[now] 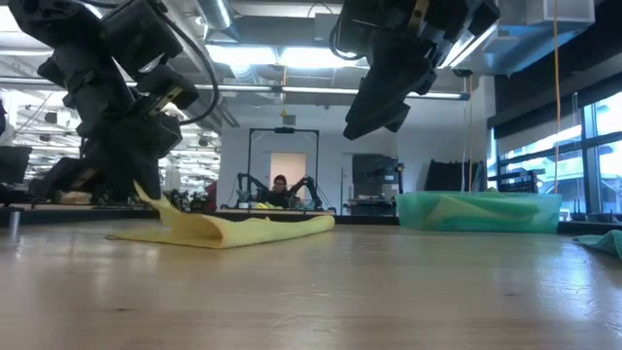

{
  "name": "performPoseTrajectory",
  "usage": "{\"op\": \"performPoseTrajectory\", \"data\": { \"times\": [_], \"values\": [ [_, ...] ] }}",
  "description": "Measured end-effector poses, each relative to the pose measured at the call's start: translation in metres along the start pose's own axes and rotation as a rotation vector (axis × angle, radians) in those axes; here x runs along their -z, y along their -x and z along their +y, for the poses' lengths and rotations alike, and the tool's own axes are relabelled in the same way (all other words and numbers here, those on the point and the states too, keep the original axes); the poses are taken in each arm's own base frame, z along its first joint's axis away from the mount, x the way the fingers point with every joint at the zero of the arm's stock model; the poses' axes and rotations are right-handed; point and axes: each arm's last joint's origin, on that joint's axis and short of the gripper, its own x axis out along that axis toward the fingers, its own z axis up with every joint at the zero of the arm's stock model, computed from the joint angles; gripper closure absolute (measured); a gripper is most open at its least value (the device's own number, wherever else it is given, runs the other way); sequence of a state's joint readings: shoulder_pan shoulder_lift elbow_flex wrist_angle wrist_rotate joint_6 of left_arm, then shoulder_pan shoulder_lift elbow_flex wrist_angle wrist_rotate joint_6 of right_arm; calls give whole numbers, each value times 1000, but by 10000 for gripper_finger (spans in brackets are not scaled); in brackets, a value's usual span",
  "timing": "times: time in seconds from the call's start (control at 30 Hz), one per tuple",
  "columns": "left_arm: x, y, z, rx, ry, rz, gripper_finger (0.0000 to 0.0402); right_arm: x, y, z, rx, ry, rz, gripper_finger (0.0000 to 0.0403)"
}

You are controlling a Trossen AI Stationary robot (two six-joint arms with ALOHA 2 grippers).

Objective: Fold microfiber towels
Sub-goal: Fold the yellow microfiber cloth

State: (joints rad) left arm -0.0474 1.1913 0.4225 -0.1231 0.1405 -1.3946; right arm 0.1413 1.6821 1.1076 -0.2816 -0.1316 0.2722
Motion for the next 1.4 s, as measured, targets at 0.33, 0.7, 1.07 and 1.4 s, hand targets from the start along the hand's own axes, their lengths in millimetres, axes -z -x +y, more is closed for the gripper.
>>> {"op": "performPoseTrajectory", "data": {
  "times": [0.33, 0.7, 1.07, 1.4],
  "values": [
    [-1, 20, 13, -102, -67, -19, 401, 0, 0, -1, 15, 27, -6, 283],
    [1, 16, 19, -175, -82, -16, 401, -35, 10, -62, 192, -170, -239, 283],
    [1, 15, 15, -142, -95, -36, 401, -89, -2, -193, 99, -302, -119, 283],
    [4, 14, 10, -101, -123, -40, 401, -128, -40, -224, 242, -237, 18, 283]
  ]
}}
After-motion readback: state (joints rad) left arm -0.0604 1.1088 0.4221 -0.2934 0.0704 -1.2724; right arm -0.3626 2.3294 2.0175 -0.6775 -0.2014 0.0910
